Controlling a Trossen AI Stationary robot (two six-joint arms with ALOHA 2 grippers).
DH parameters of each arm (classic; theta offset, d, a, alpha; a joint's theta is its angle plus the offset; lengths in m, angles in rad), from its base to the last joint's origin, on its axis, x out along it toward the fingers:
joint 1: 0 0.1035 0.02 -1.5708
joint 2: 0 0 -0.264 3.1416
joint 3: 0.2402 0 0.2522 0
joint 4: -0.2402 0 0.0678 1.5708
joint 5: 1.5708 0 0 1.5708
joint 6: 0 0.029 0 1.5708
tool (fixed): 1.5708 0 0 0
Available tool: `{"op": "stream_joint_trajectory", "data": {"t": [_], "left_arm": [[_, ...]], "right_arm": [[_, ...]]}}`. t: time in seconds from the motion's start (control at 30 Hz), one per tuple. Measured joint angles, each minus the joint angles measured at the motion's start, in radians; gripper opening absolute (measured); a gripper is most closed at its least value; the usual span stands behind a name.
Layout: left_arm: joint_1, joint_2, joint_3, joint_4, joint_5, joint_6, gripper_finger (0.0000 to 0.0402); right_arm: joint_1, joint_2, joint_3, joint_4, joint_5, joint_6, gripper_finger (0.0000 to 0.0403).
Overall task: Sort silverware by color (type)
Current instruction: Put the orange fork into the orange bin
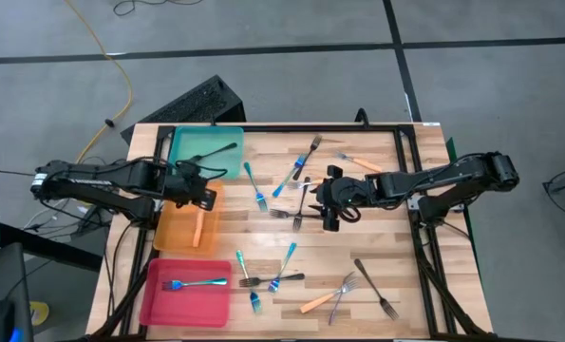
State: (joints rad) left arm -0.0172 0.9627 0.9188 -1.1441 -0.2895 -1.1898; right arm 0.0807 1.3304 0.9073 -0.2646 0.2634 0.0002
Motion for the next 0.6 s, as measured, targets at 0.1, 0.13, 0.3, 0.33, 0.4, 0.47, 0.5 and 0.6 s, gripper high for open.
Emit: {"op": "stream_joint_trajectory", "data": {"t": [0.1,0.13,0.3,0.33,0.4,0.47,0.5,0.6], "left_arm": [[-0.013,0.000,-0.021,-0.037,-0.007,-0.051,0.0011],[-0.017,0.001,-0.035,-0.040,-0.003,-0.063,0.0011],[-0.022,0.014,-0.089,-0.034,0.019,-0.099,0.0011],[-0.022,0.017,-0.098,-0.035,0.026,-0.106,0.0011],[-0.022,0.022,-0.121,-0.035,0.042,-0.116,0.0011],[-0.022,0.021,-0.147,-0.020,0.054,-0.126,0.0012],[-0.022,0.021,-0.161,-0.006,0.057,-0.131,0.0012],[-0.022,0.021,-0.195,-0.001,0.071,-0.135,0.0012]], "right_arm": [[0.000,0.000,0.000,0.005,0.000,0.000,0.0221],[0.000,0.000,0.000,0.004,0.000,0.000,0.0221],[0.003,0.000,0.000,0.004,-0.002,0.000,0.0221],[0.003,0.000,0.000,0.004,-0.002,0.001,0.0221],[0.004,0.000,0.000,0.004,-0.002,0.001,0.0221],[0.004,0.000,0.000,0.003,-0.003,0.001,0.0221],[0.004,0.000,0.000,0.003,-0.003,0.001,0.0221],[0.004,0.000,0.000,0.003,-0.003,0.002,0.0221]]}}
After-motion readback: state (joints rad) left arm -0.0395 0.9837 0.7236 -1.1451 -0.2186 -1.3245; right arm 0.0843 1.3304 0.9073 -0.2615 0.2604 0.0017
